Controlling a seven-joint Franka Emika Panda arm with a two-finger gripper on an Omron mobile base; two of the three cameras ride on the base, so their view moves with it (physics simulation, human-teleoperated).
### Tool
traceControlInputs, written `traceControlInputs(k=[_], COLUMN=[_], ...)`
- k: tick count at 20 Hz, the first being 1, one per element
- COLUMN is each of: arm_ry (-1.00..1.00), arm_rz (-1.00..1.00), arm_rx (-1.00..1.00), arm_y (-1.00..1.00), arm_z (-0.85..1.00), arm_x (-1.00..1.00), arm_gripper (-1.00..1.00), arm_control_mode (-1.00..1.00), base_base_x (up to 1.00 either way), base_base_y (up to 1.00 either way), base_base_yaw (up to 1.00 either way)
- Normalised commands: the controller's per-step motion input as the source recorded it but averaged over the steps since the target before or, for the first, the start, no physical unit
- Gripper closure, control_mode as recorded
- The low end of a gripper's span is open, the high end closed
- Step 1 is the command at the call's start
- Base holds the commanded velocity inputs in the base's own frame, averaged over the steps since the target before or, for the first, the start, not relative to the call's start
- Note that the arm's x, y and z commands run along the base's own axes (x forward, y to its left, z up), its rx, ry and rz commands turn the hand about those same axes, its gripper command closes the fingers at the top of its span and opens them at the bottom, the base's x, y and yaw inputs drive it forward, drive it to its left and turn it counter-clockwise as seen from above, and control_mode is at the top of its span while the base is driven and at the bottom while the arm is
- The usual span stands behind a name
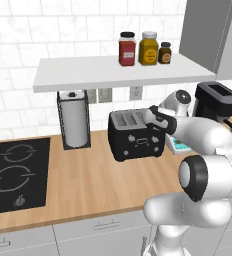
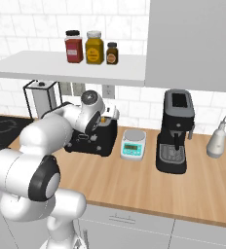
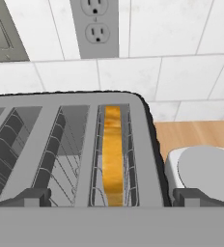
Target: Start the toaster. Once the lever pops up, take the bread to the plate on the dining counter.
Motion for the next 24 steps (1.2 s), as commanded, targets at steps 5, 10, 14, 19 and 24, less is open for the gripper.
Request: traceControlInputs(k=[5, 10, 14, 19, 24], arm_ry=[0.00, 0.00, 0.00, 0.00, 0.00], arm_rz=[0.00, 0.00, 0.00, 0.00, 0.00], arm_rx=[0.00, 0.00, 0.00, 0.00, 0.00], arm_y=[0.00, 0.00, 0.00, 0.00, 0.00], arm_z=[0.00, 0.00, 0.00, 0.00, 0.00], arm_x=[0.00, 0.00, 0.00, 0.00, 0.00], arm_gripper=[-1.00, -1.00, -1.00, -1.00, -1.00], arm_control_mode=[-1.00, -1.00, -1.00, -1.00, -1.00], base_base_x=[0.00, 0.00, 0.00, 0.00, 0.00], base_base_y=[0.00, 0.00, 0.00, 0.00, 0.00], base_base_yaw=[0.00, 0.00, 0.00, 0.00, 0.00])
